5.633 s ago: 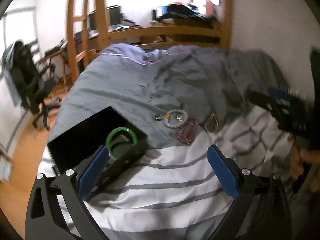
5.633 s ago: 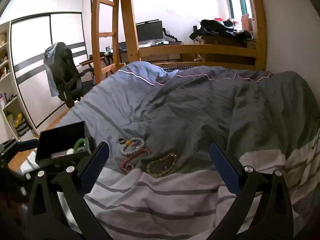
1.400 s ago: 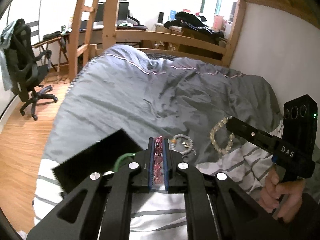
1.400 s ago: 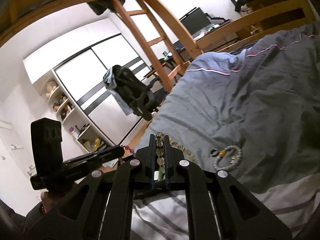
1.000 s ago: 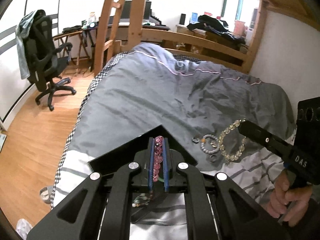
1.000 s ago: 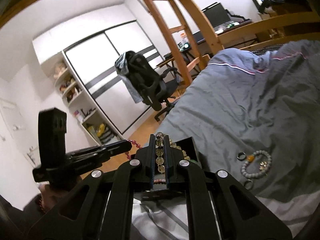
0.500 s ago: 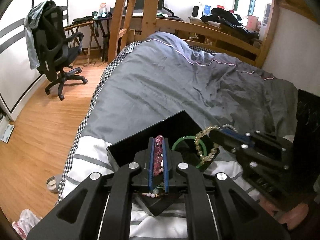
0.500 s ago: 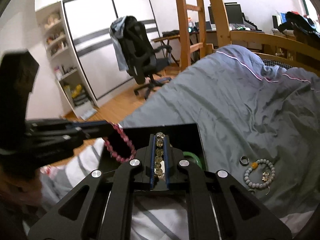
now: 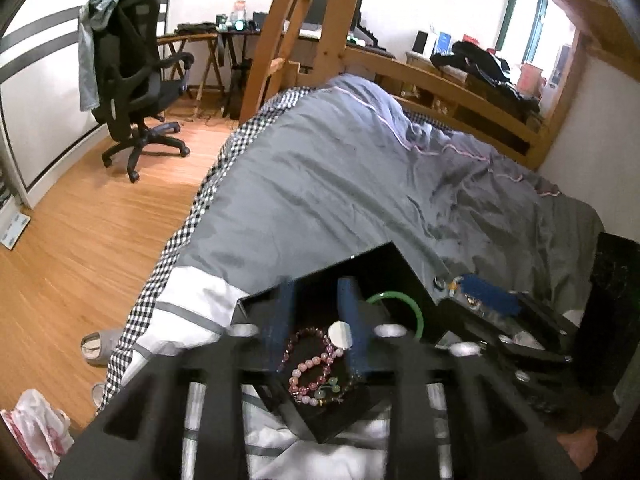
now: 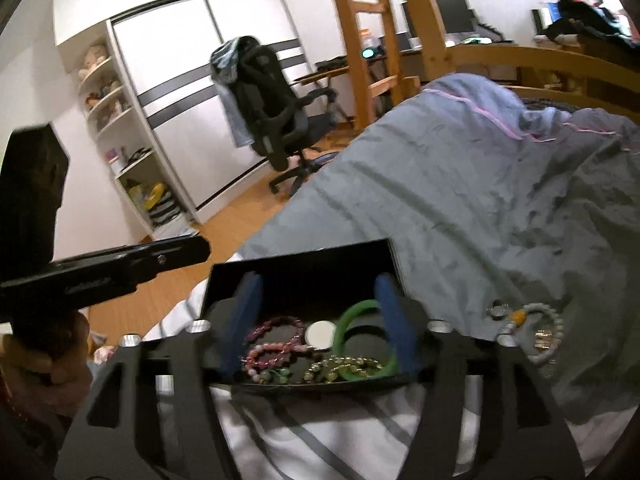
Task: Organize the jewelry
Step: 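Open both tools to drop the red and gold bracelets into the box, then grasp the white bead bracelet with the right tool while the left tool moves to the silver ring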
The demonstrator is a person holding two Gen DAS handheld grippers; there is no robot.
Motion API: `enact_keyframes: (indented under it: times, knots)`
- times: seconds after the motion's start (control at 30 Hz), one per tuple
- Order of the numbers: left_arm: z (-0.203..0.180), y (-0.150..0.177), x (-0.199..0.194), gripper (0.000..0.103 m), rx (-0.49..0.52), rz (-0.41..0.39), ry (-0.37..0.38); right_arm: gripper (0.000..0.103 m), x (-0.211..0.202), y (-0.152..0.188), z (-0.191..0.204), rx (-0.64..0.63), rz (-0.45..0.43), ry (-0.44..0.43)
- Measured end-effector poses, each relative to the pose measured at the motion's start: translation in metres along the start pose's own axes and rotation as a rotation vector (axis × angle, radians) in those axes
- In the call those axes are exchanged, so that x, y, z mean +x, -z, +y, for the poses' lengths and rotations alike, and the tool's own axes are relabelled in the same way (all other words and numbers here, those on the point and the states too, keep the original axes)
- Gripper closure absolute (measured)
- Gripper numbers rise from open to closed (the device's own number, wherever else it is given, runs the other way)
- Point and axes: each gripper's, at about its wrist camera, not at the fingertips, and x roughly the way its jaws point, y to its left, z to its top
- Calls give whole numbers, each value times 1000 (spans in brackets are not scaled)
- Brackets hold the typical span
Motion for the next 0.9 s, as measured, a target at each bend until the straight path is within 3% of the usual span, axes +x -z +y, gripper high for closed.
enact_keyframes:
  times: [0.03, 0.07, 0.13, 0.3, 0.53, 0.7, 0.8, 0.9]
  knots:
    - [-2, 0, -3, 38, 1, -23, -15, 15, -5, -1, -2, 5, -13, 14]
    - [-6, 1, -8, 18, 5, -52, -25, 12, -13, -2, -5, 9, -33, 36]
    - [-12, 0, -15, 8, 17, -98, -27, 9, -27, -5, -12, 12, -51, 92]
    - [-37, 3, -13, 6, 65, -97, 23, 4, -71, -12, -43, 39, -70, 264]
    - [-90, 7, 5, 6, 170, -86, 58, 4, -118, -3, -80, 23, -50, 437]
    - [-125, 14, 27, 6, 202, -59, 139, 4, -121, 9, -100, 25, -30, 487]
    - [-156, 36, 49, 7, 288, 10, 203, 4, -115, 12, -108, 24, -19, 466]
    - [-178, 57, 64, 11, 387, 51, 211, 4, -110, 10, -119, 21, -25, 450]
